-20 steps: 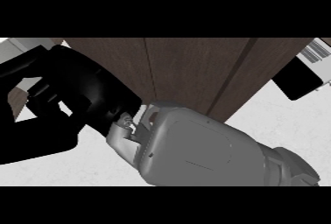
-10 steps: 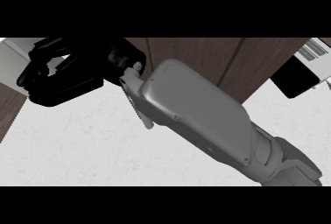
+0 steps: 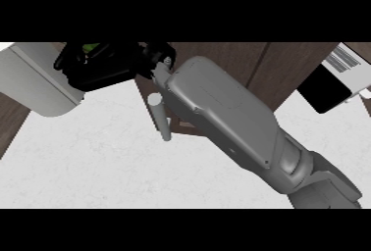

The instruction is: Pick up the wine, place it into the cabinet and close the cabinet

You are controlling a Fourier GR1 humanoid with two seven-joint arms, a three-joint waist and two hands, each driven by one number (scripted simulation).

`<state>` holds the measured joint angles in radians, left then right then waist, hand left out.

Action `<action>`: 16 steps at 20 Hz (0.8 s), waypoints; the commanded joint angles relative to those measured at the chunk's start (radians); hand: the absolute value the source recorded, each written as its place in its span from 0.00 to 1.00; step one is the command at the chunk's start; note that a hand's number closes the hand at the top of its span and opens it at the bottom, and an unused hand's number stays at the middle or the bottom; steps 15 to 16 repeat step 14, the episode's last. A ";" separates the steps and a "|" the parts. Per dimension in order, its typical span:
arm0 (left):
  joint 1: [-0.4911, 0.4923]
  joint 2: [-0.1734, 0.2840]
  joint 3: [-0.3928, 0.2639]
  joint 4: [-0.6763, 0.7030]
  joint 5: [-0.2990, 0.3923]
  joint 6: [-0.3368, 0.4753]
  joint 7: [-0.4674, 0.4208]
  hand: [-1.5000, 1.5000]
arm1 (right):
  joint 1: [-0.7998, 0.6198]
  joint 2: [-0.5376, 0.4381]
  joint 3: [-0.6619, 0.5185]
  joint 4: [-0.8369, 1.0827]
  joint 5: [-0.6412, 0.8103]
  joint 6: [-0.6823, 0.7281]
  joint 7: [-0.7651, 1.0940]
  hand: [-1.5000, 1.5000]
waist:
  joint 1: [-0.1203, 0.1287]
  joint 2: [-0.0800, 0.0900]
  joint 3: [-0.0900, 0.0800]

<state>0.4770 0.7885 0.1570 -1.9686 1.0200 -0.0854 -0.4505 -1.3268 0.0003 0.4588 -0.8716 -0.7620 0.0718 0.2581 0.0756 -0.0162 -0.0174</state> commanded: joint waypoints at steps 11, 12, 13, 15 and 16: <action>-0.050 -0.001 -0.057 -0.062 0.032 0.009 0.063 0.00 | 0.060 -0.151 -0.082 0.158 0.024 -0.009 -0.146 1.00 | -0.081 0.047 0.016; -0.067 -0.011 -0.062 -0.061 0.039 0.013 0.057 0.00 | 0.061 -0.158 -0.081 0.160 0.019 0.007 -0.158 1.00 | -0.090 0.053 0.016; -0.071 -0.006 -0.065 -0.070 0.059 0.018 0.076 0.00 | 0.056 -0.157 -0.081 0.163 0.013 0.003 -0.161 1.00 | -0.090 0.052 0.016; -0.076 0.000 -0.066 -0.067 0.039 0.021 0.073 0.00 | 0.058 -0.139 -0.068 0.177 0.015 -0.003 -0.171 1.00 | -0.082 0.055 0.015; -0.076 0.000 -0.066 -0.067 0.039 0.021 0.073 0.00 | 0.058 -0.139 -0.068 0.177 0.015 -0.003 -0.171 1.00 | -0.082 0.055 0.015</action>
